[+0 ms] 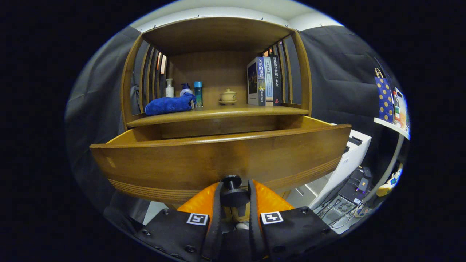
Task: Pull open the drawer, take out the items inside it, and place them on the countertop above the cabinet.
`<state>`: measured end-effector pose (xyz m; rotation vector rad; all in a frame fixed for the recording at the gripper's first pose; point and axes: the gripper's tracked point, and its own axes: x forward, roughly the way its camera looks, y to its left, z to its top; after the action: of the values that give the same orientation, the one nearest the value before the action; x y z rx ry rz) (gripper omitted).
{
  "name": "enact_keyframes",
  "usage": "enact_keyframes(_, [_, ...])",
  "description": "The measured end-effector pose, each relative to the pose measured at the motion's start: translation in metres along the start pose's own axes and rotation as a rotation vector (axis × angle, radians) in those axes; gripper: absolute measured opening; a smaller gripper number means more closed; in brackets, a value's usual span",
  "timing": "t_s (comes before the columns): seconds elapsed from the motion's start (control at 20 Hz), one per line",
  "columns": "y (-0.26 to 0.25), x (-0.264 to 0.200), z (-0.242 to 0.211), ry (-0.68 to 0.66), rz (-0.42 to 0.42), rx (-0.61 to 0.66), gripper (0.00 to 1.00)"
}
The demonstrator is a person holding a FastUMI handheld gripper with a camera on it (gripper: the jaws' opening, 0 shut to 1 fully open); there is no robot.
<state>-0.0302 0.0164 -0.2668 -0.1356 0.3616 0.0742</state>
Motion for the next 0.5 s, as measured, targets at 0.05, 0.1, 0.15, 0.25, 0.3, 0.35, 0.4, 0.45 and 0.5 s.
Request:
enact_keyframes(0.05, [0.001, -0.003, -0.003, 0.01, 0.005, -0.003, 0.39])
enact_keyframes(0.1, [0.0, -0.003, -0.002, 0.0, 0.006, 0.0, 0.39])
enact_keyframes(0.15, [0.0, -0.005, -0.005, 0.006, 0.003, 0.003, 0.39])
enact_keyframes(0.25, [0.002, -0.005, -0.006, 0.009, -0.009, -0.004, 0.41])
enact_keyframes(0.3, [0.002, -0.007, -0.006, 0.012, -0.014, -0.016, 0.44])
enact_keyframes(0.35, [0.003, -0.006, -0.006, 0.02, -0.02, -0.025, 0.46])
enact_keyframes(0.4, [0.003, -0.007, -0.003, 0.017, -0.021, -0.028, 0.49])
enact_keyframes(0.45, [0.005, -0.008, 0.001, 0.006, -0.017, -0.03, 0.52])
enact_keyframes(0.5, [0.008, -0.009, 0.004, -0.002, -0.009, -0.031, 0.6])
